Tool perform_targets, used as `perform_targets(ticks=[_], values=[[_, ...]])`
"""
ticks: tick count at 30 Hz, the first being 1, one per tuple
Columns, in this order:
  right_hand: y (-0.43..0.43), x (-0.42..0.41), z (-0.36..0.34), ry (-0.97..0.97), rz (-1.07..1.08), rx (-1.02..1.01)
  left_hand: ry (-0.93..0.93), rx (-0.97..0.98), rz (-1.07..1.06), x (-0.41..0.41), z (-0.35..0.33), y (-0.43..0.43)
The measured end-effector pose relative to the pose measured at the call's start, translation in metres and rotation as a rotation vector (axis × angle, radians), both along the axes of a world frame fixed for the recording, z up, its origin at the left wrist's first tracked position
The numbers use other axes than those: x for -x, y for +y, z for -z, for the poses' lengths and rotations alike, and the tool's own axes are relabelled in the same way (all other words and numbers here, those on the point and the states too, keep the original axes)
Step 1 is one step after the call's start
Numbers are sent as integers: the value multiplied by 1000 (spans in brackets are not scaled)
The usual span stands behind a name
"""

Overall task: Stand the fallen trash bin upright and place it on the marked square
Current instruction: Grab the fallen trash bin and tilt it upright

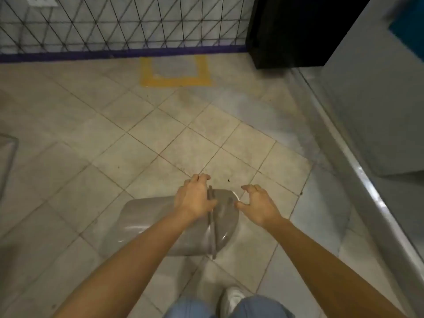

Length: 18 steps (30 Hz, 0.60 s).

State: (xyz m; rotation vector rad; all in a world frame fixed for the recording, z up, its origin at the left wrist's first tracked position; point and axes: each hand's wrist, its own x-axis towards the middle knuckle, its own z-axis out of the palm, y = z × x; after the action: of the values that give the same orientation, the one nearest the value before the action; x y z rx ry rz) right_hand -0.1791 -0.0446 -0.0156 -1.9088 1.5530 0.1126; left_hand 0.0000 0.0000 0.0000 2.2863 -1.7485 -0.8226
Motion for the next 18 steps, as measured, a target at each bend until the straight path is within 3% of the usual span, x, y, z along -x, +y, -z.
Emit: perform_targets(ticks=[9, 18], values=[[-3, -10, 67, -86, 55, -83, 43, -86, -31, 4, 68, -8], [3, -18, 77, -141, 205, -68, 369, -194, -308, 11, 70, -18]])
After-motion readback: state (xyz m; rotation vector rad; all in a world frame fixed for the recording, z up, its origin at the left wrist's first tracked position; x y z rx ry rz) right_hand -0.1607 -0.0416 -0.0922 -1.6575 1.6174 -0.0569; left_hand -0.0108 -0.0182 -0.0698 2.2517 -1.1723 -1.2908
